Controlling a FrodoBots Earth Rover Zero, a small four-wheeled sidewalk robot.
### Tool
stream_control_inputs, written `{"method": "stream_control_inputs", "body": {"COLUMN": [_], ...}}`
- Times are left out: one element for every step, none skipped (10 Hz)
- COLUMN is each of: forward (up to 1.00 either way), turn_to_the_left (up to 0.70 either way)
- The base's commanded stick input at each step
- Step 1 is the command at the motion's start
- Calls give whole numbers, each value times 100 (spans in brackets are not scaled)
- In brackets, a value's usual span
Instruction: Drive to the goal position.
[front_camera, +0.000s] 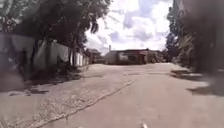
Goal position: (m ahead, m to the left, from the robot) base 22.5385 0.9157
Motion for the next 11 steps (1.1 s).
{"method": "stream_control_inputs", "body": {"forward": [85,85,85,85,85,85,85,85,85,85,85], "turn_to_the_left": [0,0,0,0,0,0,0,0,0,0,0]}}
